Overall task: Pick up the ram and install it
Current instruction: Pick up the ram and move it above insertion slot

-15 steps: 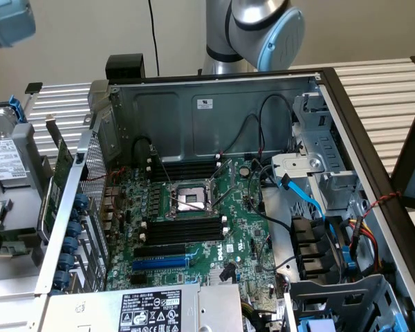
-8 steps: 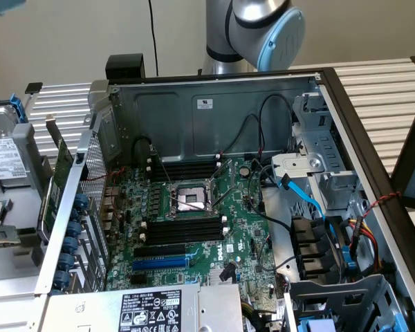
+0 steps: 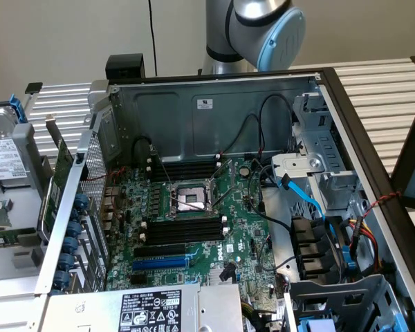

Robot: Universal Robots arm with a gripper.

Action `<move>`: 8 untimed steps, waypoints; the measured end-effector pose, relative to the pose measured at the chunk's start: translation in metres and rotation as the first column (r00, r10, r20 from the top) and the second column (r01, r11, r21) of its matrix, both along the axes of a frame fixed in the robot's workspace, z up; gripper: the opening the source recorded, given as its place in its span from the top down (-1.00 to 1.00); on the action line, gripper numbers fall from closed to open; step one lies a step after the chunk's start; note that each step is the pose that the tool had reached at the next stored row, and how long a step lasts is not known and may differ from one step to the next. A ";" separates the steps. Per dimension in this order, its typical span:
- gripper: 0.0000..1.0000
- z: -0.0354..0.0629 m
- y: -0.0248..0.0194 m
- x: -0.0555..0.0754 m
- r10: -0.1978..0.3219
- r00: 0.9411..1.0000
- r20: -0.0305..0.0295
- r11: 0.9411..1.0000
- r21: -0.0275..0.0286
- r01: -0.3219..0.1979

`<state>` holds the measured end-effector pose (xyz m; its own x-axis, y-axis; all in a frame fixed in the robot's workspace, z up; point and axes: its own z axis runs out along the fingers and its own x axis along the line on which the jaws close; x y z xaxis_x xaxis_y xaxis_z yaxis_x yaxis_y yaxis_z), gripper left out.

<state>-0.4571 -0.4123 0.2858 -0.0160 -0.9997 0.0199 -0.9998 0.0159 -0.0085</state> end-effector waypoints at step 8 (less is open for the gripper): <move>0.73 0.0198 -0.0095 0.015 0.001 1.000 0.002 1.000 0.011 -0.001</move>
